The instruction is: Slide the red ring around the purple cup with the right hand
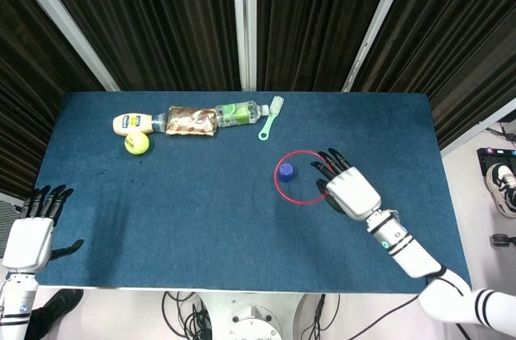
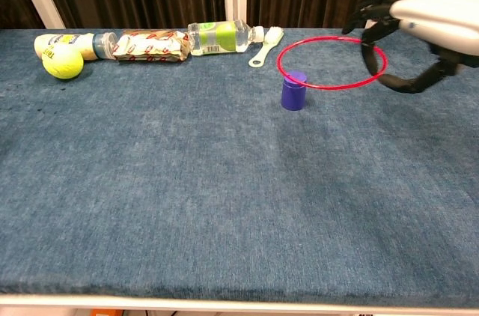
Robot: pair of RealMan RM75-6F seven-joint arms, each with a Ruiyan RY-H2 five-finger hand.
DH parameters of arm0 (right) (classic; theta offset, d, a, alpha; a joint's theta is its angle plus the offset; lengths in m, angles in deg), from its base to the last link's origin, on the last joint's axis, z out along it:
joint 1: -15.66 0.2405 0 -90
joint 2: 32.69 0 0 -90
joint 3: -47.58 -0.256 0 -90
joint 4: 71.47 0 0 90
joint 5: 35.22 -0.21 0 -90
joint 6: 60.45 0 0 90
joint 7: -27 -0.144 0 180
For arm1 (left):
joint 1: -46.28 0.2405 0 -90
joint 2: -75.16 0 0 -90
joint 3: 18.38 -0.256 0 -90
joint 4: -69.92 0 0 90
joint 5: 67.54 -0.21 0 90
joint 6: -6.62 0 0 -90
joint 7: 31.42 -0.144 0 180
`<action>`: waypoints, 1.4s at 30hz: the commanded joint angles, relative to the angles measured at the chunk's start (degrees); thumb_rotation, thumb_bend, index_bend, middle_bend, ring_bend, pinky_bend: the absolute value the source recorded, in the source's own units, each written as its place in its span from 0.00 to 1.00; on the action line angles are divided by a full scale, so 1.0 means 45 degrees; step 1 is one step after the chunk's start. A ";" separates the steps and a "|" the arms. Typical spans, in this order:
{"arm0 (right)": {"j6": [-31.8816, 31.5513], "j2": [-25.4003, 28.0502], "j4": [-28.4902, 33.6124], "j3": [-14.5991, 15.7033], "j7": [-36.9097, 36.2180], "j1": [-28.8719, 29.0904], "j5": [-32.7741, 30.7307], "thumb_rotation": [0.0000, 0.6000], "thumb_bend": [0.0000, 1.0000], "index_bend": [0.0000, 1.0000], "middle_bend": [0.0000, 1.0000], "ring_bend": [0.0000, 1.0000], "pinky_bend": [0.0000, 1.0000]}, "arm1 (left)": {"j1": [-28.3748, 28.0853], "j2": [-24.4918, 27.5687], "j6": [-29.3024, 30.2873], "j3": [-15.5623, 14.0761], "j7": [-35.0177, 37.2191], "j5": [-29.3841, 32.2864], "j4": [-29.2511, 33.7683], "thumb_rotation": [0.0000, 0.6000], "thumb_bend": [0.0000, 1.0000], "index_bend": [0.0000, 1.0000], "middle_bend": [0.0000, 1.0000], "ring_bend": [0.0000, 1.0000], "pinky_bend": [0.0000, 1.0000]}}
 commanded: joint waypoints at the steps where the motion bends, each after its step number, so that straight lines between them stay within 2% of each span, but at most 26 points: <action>1: 0.0926 -0.0722 -0.0846 -0.0327 0.0007 0.0706 -0.0667 1.00 0.42 0.63 0.16 0.00 0.00 | 0.0019 -0.0008 -0.0025 -0.0002 -0.0002 0.0064 -0.0006 1.00 0.02 0.13 0.06 0.00 0.00; 10: 0.1820 -0.2518 -0.2925 -0.0488 -0.0494 0.1707 -0.1207 1.00 0.41 0.62 0.15 0.00 0.00 | -0.0031 0.0021 -0.0183 0.0017 -0.0065 0.0208 0.0017 1.00 0.03 0.13 0.06 0.00 0.00; 11: 0.1830 -0.2606 -0.2994 -0.0447 -0.0488 0.1739 -0.1203 1.00 0.39 0.59 0.14 0.00 0.00 | -0.0034 0.0023 -0.0181 0.0024 -0.0074 0.0213 0.0022 1.00 0.03 0.13 0.06 0.00 0.00; 12: 0.1832 -0.2659 -0.3008 -0.0400 -0.0460 0.1753 -0.1207 1.00 0.36 0.51 0.12 0.00 0.00 | -0.0038 0.0027 -0.0182 0.0031 -0.0076 0.0222 0.0024 1.00 0.03 0.13 0.06 0.00 0.00; 16: 0.1745 -0.2567 -0.2596 -0.0192 -0.0042 0.1618 -0.1387 1.00 0.18 0.10 0.03 0.00 0.00 | -0.0090 0.0021 -0.0239 0.0063 -0.0078 0.0249 0.0016 1.00 0.03 0.13 0.06 0.00 0.00; 17: 0.1694 -0.2489 -0.2432 -0.0153 0.0063 0.1554 -0.1445 1.00 0.14 0.05 0.01 0.00 0.00 | -0.0108 0.0015 -0.0255 0.0068 -0.0080 0.0242 0.0014 1.00 0.03 0.13 0.06 0.00 0.00; 19: 0.1380 -0.2234 -0.2021 -0.0069 0.0301 0.1337 -0.1494 1.00 0.10 0.00 0.00 0.00 0.00 | -0.0147 0.0003 -0.0278 0.0080 -0.0069 0.0218 0.0004 1.00 0.03 0.13 0.06 0.00 0.00; 23: 0.0027 -0.1243 -0.0881 0.0129 0.0380 0.0450 -0.1413 1.00 0.09 0.00 0.00 0.00 0.00 | -0.0164 0.0029 -0.0230 0.0125 0.0016 0.0210 -0.0046 1.00 0.03 0.13 0.06 0.00 0.00; 29: -0.2524 0.1382 0.1420 0.0765 0.0347 -0.1907 -0.1865 1.00 0.11 0.00 0.02 0.00 0.00 | -0.0169 0.0096 -0.0244 0.0212 0.0161 0.0370 -0.0144 1.00 0.02 0.13 0.06 0.00 0.00; 33: -0.4092 0.2891 0.2700 0.1259 -0.0536 -0.3620 -0.2320 1.00 0.13 0.00 0.04 0.00 0.00 | -0.0228 0.0116 -0.0284 0.0270 0.0156 0.0408 -0.0094 1.00 0.03 0.13 0.06 0.00 0.00; 39: -0.5834 0.3806 0.3293 0.1834 -0.1616 -0.5405 -0.2136 1.00 0.14 0.00 0.05 0.00 0.00 | -0.0311 0.0222 -0.0197 0.0314 -0.0214 0.0274 0.0262 1.00 0.03 0.13 0.06 0.00 0.00; 42: -0.6323 0.3968 0.3303 0.1910 -0.1906 -0.5909 -0.2009 1.00 0.14 0.00 0.04 0.00 0.00 | -0.0264 0.0250 -0.0062 0.0337 -0.0443 0.0297 0.0423 1.00 0.03 0.13 0.06 0.00 0.00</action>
